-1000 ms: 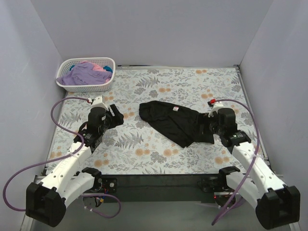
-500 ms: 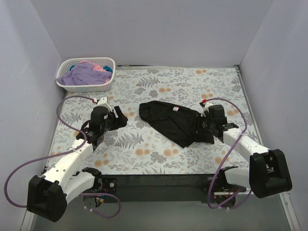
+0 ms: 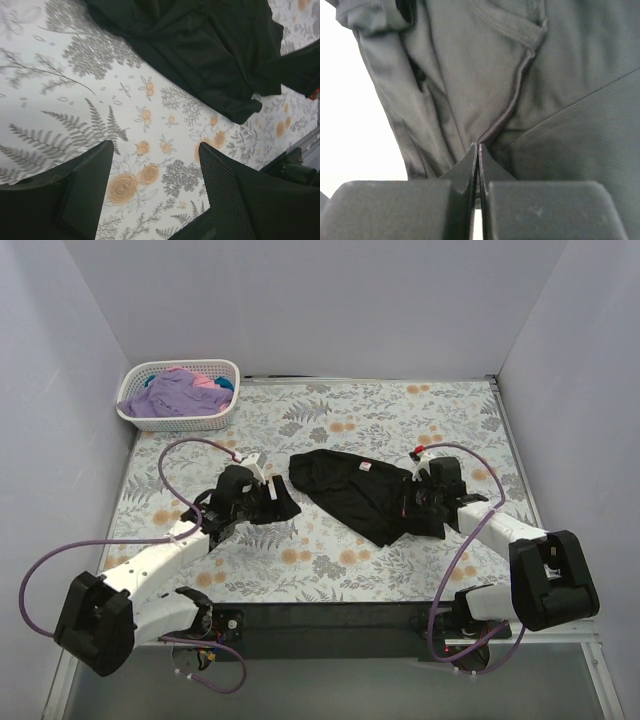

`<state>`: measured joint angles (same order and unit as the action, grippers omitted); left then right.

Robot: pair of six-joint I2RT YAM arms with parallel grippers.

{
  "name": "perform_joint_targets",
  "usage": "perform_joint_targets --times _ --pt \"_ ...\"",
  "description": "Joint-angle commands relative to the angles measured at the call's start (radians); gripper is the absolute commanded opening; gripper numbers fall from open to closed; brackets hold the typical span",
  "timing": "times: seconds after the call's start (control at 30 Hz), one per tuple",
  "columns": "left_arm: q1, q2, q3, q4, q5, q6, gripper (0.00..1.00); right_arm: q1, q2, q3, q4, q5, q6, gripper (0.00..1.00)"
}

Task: Fold and stack the t-shirts
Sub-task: Flatten the tshirt out

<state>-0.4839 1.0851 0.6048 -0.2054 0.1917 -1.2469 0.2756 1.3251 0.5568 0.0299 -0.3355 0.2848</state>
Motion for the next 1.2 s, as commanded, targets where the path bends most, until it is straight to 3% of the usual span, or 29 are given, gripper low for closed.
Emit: perform_joint_targets --times 0.0,0.2,0.47,0.87,0.97,1.03,1.1,1.17 --pt "-0.077 0.032 0.035 0.021 0.002 -0.103 0.68 -0.024 -0.073 0.086 0.024 0.099 -0.004 0.01" --pt "-0.148 0.145 0.079 0.031 -0.083 -0.297 0.68 -0.073 -0.210 0.187 -0.007 0.386 0.017 0.01" --pt "-0.258 0.381 0.173 0.156 -0.109 -0.491 0.68 -0.073 -0.185 0.221 -0.018 0.237 -0.013 0.01" --pt "-0.395 0.801 0.470 0.045 -0.149 -0.562 0.67 -0.073 -0.214 0.161 -0.008 0.207 -0.030 0.01" --pt "-0.418 0.866 0.484 0.000 -0.179 -0.600 0.49 -0.073 -0.224 0.150 -0.001 0.207 -0.033 0.01" --pt "-0.418 0.881 0.468 -0.005 -0.219 -0.606 0.18 -0.073 -0.225 0.144 0.004 0.208 -0.032 0.01" --pt "-0.417 0.851 0.446 -0.043 -0.279 -0.594 0.00 -0.073 -0.230 0.147 0.002 0.216 -0.038 0.01" --pt "-0.401 0.779 0.421 -0.096 -0.352 -0.547 0.00 -0.073 -0.265 0.156 -0.016 0.249 -0.056 0.01"
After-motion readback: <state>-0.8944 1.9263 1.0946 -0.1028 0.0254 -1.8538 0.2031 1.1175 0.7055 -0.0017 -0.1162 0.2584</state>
